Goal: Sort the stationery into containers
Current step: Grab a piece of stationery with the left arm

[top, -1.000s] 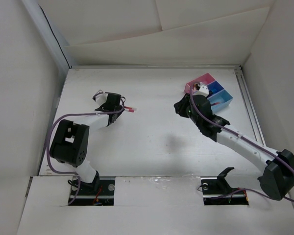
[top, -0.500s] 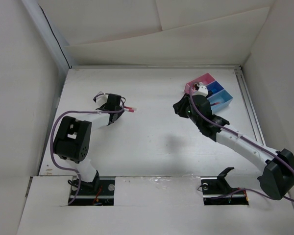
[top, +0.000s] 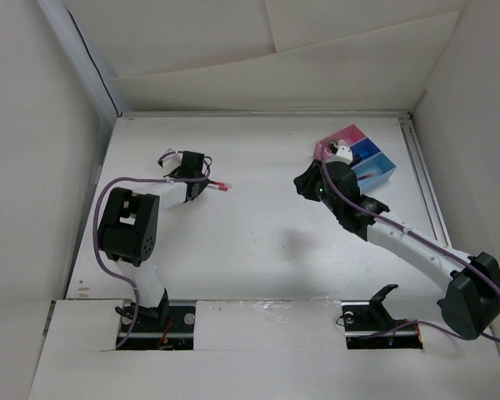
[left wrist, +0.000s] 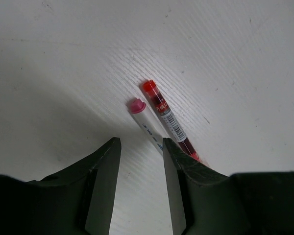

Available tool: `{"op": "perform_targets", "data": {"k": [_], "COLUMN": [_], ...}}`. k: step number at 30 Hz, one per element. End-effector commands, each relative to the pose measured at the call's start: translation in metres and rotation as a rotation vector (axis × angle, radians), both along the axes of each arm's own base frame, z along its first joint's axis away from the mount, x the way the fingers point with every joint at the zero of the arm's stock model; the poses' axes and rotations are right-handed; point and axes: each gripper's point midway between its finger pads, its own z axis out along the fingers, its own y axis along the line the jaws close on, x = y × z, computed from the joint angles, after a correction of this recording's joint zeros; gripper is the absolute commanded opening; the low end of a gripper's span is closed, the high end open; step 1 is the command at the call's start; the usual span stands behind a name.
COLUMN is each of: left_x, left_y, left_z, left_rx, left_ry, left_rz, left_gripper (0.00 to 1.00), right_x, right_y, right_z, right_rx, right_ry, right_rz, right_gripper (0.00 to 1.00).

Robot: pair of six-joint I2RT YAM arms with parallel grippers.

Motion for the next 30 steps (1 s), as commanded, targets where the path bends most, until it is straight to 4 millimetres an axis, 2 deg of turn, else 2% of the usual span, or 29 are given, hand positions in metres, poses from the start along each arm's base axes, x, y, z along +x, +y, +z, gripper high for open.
{"op": "perform_targets", "data": {"k": [1,6,7,8,14,15,16,17,19,22,24,26,30], "left_x": [0.001,0.0,0.005,0.005,0.001,0.002,0.004,-0.001,0.002,0.003,-0.002,0.0,0.0], "left_y": [0.0,0.004,0.005,0.007,0.017,0.017,0.015,0.016,0.013,0.009,0.01,0.009,0.008], "left_z": [0.004,0.004,0.012,0.005,0.003,0.009,0.012,0.01,0.023,0.033,0.031,0.045,0.041], "left_rx": [0.0,0.044,0.057,0.082,0.144,0.141,0.125,0.125,0.092,0.062,0.053,0.028,0.034], "left_ry": [0.014,0.06,0.051,0.075,0.136,0.123,0.095,0.094,0.04,0.017,0.01,-0.053,-0.028], "left_rz": [-0.003,-0.009,-0.013,-0.016,0.001,0.002,-0.002,-0.002,0.003,0.0,0.009,0.018,0.004], "left_gripper": [0.36,0.29,0.29,0.27,0.27,0.27,0.29,0.31,0.33,0.33,0.31,0.31,0.33], "right_x": [0.006,0.005,0.005,0.003,-0.005,-0.004,-0.006,-0.006,-0.006,-0.007,-0.007,-0.007,-0.008], "right_y": [0.008,0.007,0.007,0.007,0.0,-0.004,-0.005,-0.005,-0.004,-0.002,-0.002,-0.002,-0.001], "right_z": [0.02,0.024,0.024,0.029,0.052,0.048,0.052,0.052,0.052,0.052,0.052,0.052,0.052], "right_rx": [0.03,0.036,0.036,0.043,0.073,0.067,0.074,0.074,0.068,0.071,0.071,0.071,0.065], "right_ry": [-0.059,-0.068,-0.068,-0.078,-0.133,-0.126,-0.136,-0.136,-0.137,-0.135,-0.135,-0.135,-0.137], "right_rz": [0.017,0.017,0.017,0.017,0.019,0.01,0.01,0.01,0.021,0.03,0.03,0.03,0.042], "right_gripper": [0.33,0.33,0.33,0.33,0.34,0.34,0.34,0.34,0.34,0.34,0.34,0.34,0.34]}}
